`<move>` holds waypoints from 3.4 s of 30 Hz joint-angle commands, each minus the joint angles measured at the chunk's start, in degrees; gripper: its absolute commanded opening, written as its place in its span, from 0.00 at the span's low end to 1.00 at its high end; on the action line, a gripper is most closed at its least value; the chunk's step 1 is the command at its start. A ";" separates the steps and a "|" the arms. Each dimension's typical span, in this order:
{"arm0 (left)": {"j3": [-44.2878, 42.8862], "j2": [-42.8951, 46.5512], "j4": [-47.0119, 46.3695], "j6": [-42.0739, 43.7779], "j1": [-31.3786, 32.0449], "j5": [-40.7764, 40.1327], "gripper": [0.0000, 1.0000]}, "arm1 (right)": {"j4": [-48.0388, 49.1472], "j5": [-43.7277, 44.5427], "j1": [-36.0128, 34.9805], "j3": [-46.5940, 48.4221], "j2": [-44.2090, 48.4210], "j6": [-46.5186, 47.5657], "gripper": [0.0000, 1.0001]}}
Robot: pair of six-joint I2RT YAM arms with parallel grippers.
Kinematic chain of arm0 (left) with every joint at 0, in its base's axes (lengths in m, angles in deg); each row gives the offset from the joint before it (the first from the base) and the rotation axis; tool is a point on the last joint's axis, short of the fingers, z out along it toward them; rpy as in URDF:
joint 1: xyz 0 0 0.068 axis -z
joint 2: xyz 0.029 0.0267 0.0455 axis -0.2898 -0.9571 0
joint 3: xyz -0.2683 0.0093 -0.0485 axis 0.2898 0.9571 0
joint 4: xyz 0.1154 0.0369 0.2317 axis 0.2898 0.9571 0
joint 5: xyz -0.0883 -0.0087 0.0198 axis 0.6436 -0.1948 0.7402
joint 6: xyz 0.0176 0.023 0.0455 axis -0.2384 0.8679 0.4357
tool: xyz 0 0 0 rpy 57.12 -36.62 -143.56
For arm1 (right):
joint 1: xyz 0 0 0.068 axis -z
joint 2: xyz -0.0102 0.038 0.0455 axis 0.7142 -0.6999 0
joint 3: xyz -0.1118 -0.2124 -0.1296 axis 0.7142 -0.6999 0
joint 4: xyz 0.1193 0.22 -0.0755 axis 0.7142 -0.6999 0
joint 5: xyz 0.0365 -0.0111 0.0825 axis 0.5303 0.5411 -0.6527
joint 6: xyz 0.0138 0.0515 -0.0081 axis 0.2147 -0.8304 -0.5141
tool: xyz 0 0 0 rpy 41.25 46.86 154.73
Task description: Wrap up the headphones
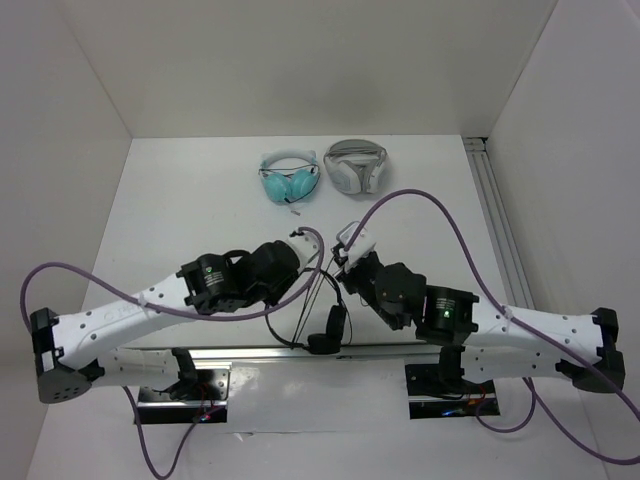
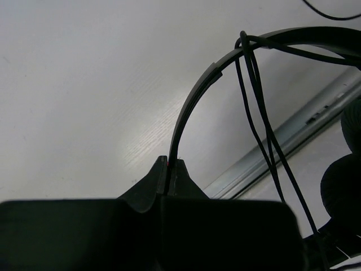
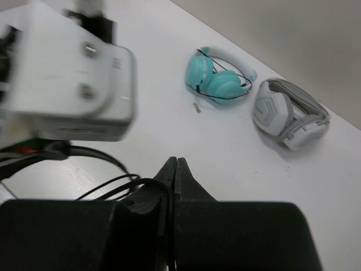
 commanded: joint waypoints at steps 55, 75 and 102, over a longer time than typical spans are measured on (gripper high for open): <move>-26.08 8.29 12.58 -15.55 2.22 -23.64 0.00 | 67.92 -61.03 30.79 -20.29 -48.49 -29.26 0.13; -27.24 4.25 9.51 -14.68 -15.16 -18.63 0.00 | 75.57 -58.58 28.77 -29.08 -52.02 -30.93 0.01; -4.66 -2.09 -1.30 -5.19 -29.60 -0.71 0.00 | -1.23 13.13 -18.96 -4.30 -7.90 -12.04 0.00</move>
